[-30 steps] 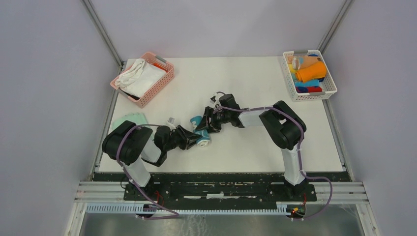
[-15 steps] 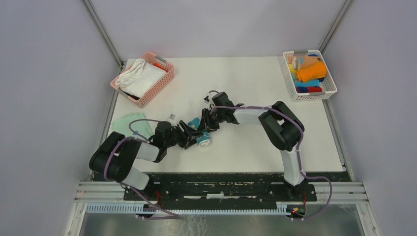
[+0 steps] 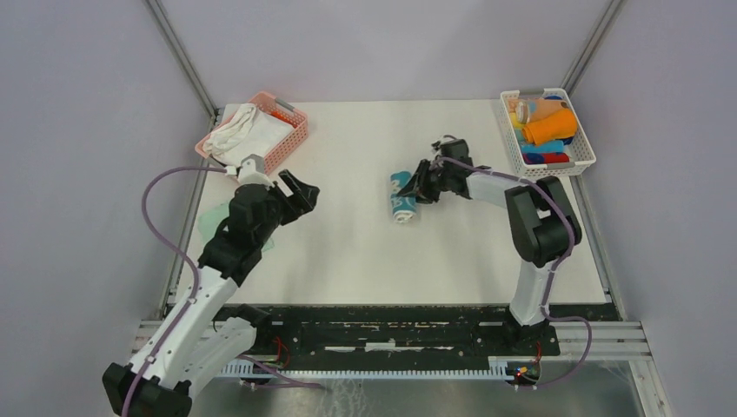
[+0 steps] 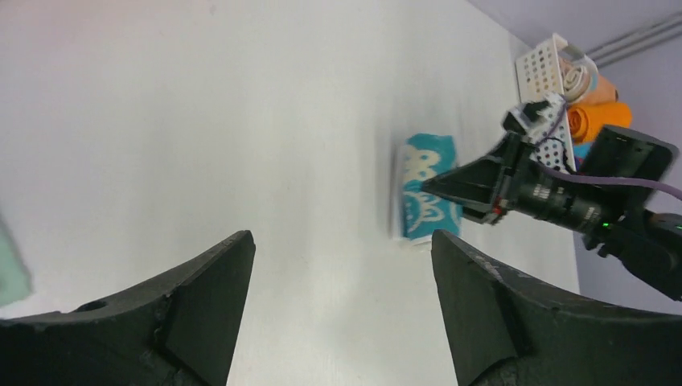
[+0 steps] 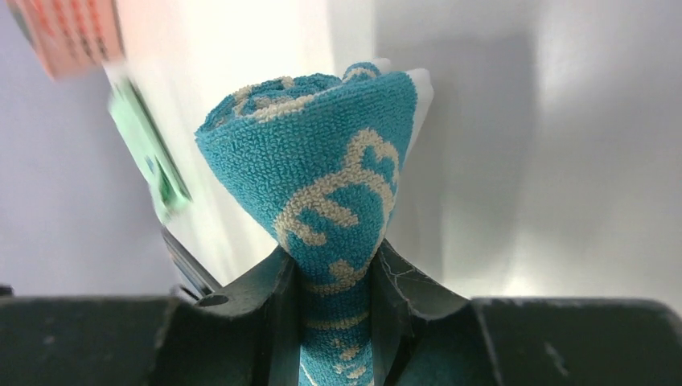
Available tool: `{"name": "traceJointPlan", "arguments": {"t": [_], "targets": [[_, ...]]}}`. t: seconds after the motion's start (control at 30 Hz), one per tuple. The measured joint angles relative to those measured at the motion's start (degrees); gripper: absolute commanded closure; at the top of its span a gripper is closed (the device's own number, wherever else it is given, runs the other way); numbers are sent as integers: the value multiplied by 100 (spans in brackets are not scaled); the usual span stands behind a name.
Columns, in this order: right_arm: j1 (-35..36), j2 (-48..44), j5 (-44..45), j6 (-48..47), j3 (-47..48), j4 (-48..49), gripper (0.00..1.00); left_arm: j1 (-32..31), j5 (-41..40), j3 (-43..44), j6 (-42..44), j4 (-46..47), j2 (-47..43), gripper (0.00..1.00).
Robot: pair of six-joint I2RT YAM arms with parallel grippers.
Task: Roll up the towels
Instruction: Pick up the towel at the center of the board.
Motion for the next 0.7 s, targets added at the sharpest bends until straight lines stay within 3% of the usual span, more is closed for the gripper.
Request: {"name": "traceJointPlan", "arguments": {"t": [0.17,0.47,0.7], "targets": [[-1449,-570,-4,302,-26,101,86,0,-713,763,927,-863,-229,8],[-4282,-1019,269,1073,389,654,86,0,-1534,955,2041,-988,-219,2],[-5086,-852,772,1602,769,966,86,0,-1794,522,2310,-815,-179,2]]}}
